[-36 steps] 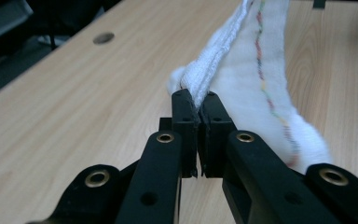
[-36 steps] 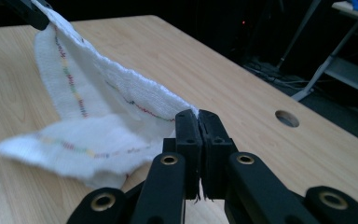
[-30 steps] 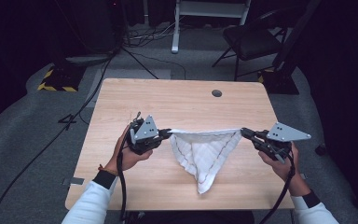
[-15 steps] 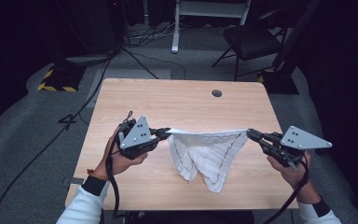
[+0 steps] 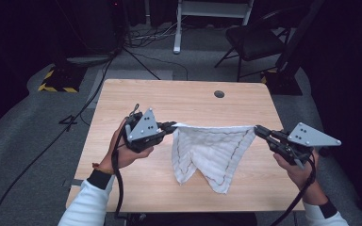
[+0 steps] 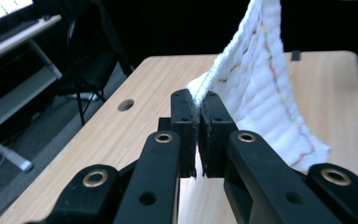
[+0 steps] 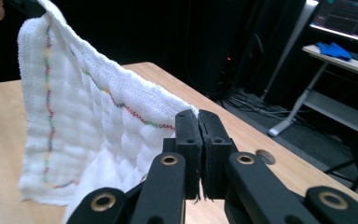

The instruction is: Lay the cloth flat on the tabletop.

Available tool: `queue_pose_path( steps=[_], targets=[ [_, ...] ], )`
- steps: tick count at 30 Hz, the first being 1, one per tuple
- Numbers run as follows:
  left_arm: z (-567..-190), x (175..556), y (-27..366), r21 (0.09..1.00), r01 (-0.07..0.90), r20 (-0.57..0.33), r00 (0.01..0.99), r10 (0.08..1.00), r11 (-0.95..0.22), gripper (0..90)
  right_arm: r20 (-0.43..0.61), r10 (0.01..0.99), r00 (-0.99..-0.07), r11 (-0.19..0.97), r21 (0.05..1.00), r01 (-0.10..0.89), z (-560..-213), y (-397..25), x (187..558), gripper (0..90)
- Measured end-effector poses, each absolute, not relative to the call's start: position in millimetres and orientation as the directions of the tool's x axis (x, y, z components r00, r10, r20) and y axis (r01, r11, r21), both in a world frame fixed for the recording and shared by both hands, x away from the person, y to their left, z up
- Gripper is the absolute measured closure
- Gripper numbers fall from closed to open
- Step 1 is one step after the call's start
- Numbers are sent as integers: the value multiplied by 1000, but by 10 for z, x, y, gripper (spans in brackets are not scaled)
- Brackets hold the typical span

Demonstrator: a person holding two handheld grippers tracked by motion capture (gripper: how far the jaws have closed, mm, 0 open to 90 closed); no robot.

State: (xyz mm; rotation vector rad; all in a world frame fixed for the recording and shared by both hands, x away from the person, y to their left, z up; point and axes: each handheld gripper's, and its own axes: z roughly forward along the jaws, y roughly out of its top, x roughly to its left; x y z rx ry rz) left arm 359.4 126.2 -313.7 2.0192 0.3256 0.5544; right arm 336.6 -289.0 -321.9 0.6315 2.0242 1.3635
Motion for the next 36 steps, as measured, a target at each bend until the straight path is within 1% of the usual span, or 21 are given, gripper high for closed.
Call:
queue_pose_path(
  steps=[1,4,5,6,7,8,10,13,14,15,19,24,25,26,28,29,31,33,34,35,36],
  targets=[
    [-3137,3594,1262,874,-1,248,860,446,-485,856,-221,679,-700,356,933,50,-3219,-2890,3366,878],
    [-3278,3931,1188,860,65,209,859,467,-506,851,-222,710,-668,377,921,95,-3315,-2873,3646,879],
    [-3278,3931,1188,860,65,209,859,467,-506,848,-222,710,-668,377,921,95,-3315,-2873,3646,879],
    [-3371,4105,1173,861,106,172,860,481,-497,843,-206,726,-656,379,916,132,-3388,-2855,3841,879],
    [-3371,4105,1173,861,106,172,860,481,-497,845,-206,726,-656,379,916,132,-3388,-2855,3841,879],
    [-3468,4280,1180,863,145,133,859,494,-484,853,-222,737,-639,406,900,157,-3467,-2828,4000,878],
    [-3566,4430,1180,857,185,107,849,518,-480,858,-196,742,-642,404,894,195,-3546,-2815,4147,879],
    [-3707,4610,1187,858,226,61,847,528,-461,896,-206,750,-629,434,870,232,-3679,-2770,4365,879],
    [-3707,4610,1187,858,226,61,847,528,-461,897,-206,750,-629,434,870,232,-3679,-2770,4365,879],
    [-3821,4710,1161,847,252,44,844,535,-468,897,-199,751,-629,443,859,257,-3777,-2726,4510,879],
    [-4061,4820,1039,822,288,20,847,531,-491,887,-201,762,-616,460,838,295,-3928,-2636,4727,878],
    [-4245,4813,848,803,279,26,867,498,-527,803,-198,788,-583,469,806,360,-4129,-2600,4980,878],
    [-4295,4806,796,790,277,37,869,493,-547,794,-197,791,-579,472,799,373,-4170,-2595,5019,878],
    [-4393,4791,719,755,263,62,883,466,-600,776,-199,794,-574,477,789,387,-4211,-2589,5051,876],
    [-4483,4779,682,733,270,74,881,468,-624,726,-212,800,-561,490,770,408,-4298,-2588,5104,858],
    [-4524,4778,678,726,276,70,881,467,-629,708,-208,803,-558,491,762,423,-4343,-2594,5121,836],
    [-4592,4780,686,722,301,44,878,476,-622,647,-218,815,-537,495,744,448,-4436,-2621,5148,725],
    [-4641,4781,701,727,320,14,878,479,-608,581,-207,826,-525,485,736,473,-4518,-2664,5148,656],
    [-4641,4781,701,727,320,14,878,479,-608,508,-207,826,-525,485,736,473,-4518,-2664,5148,656],
    [-4664,4764,693,722,336,6,871,491,-605,428,-180,826,-535,472,740,479,-4559,-2715,5103,562],
    [-4668,4749,690,719,329,6,878,479,-613,393,-173,825,-538,471,737,484,-4558,-2729,5080,555]
  ],
)
